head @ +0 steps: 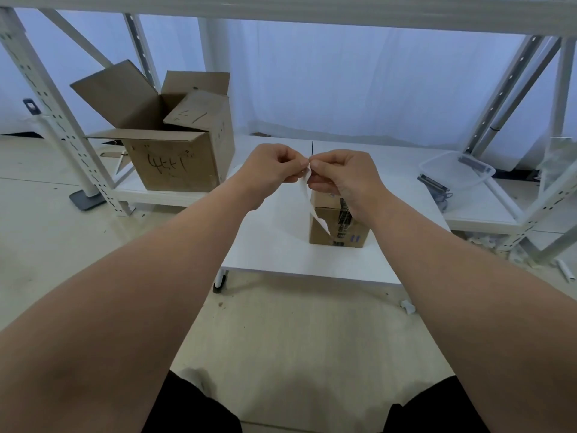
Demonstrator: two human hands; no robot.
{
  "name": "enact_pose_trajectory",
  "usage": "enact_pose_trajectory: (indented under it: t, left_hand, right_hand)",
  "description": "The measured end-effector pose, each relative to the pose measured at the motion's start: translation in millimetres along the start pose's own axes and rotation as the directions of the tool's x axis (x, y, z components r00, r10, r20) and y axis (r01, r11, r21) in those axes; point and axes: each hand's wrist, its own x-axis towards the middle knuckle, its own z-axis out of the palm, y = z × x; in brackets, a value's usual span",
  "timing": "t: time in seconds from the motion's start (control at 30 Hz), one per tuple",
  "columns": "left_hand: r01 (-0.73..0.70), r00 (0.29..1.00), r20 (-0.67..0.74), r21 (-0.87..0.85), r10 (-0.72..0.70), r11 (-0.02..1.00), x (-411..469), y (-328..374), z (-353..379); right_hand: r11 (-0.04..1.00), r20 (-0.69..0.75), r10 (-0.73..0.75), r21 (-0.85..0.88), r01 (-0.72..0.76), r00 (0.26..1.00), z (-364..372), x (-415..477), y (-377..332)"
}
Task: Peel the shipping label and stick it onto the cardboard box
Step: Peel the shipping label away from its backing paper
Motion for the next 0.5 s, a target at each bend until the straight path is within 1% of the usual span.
enact_pose_trajectory:
  t: [0.17,0.33,0.5]
  left_hand:
    - [0.002,0.998,0.062,0.004,-0.002,1.0,1.6,-1.1,1.4]
    - [-0.008,0.999,0.037,0.067,0.005,0.998,1.4,0.4,3.9]
    - [-0.014,0.999,0.034,0.067,0.011,0.998,2.3,-0.5,3.9]
  right_hand:
    - [1.0,-0.005,0.009,0.014,-0.009,1.0,-2.3,0.3,1.0]
    - [0.996,0.009,0.021,0.082,-0.022,1.0,-3.1,-0.2,-0.8]
    - [0.991,0.01,0.038,0.126,-0.039,0.999,-3.2,1.1,-0.7]
